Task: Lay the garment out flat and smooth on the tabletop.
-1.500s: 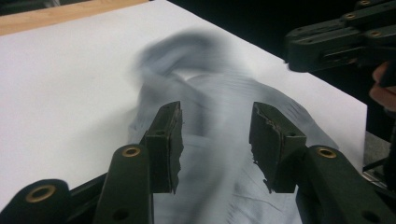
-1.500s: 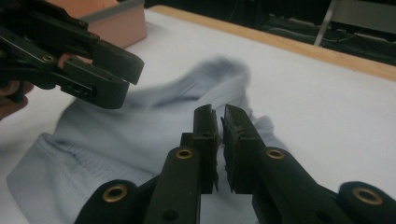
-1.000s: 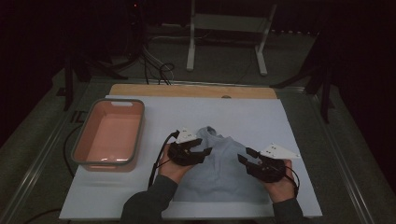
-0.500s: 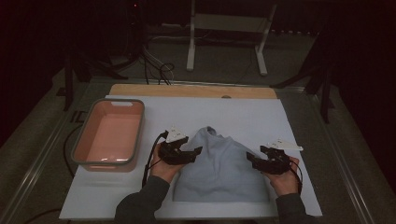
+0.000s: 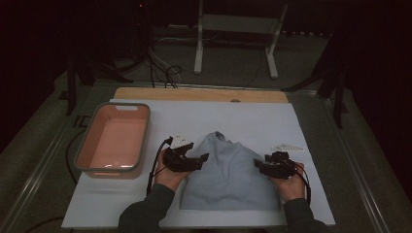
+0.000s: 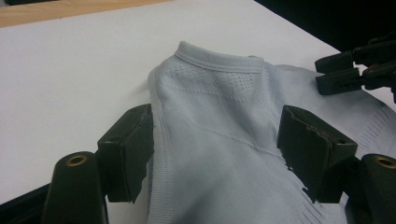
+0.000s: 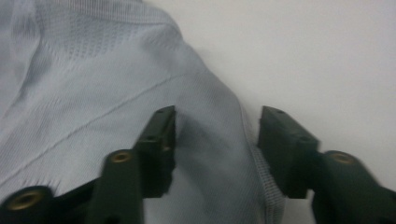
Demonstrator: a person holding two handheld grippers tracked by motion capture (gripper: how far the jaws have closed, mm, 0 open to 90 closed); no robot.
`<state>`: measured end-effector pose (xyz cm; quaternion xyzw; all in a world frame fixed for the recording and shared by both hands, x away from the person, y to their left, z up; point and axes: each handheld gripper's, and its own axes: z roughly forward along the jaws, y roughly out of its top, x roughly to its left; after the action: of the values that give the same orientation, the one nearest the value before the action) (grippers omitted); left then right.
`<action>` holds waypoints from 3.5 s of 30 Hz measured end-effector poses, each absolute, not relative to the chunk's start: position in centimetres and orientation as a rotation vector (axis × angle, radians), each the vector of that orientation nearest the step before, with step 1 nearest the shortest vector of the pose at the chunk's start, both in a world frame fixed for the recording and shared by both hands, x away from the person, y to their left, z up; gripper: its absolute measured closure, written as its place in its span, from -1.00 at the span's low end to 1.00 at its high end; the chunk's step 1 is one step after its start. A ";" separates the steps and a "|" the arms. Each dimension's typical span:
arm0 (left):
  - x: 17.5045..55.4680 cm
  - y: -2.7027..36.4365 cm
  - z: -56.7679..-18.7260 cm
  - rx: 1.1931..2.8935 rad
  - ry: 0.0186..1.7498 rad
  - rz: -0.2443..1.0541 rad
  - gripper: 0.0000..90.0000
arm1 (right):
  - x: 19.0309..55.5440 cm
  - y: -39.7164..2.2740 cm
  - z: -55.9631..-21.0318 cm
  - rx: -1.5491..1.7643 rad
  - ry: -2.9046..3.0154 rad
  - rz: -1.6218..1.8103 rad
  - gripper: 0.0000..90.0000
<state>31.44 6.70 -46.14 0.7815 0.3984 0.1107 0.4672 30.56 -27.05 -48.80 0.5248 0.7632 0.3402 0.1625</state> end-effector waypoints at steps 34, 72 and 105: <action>31.3 1.7 -45.7 1.960 0.868 0.194 -0.16 | 24.4 -18.4 -47.4 0.901 2.451 1.081 0.96; 28.9 4.4 -46.7 1.996 0.799 0.121 0.79 | 25.8 -22.1 -44.8 1.045 2.319 1.228 0.08; 26.4 9.6 -47.5 1.983 0.843 0.089 0.77 | 26.3 -20.6 -46.6 1.084 2.379 1.109 0.14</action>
<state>26.44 9.56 -47.53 0.8103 0.3446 0.0365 0.4726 26.27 -20.63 -46.58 0.3773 0.8282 0.3862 0.1505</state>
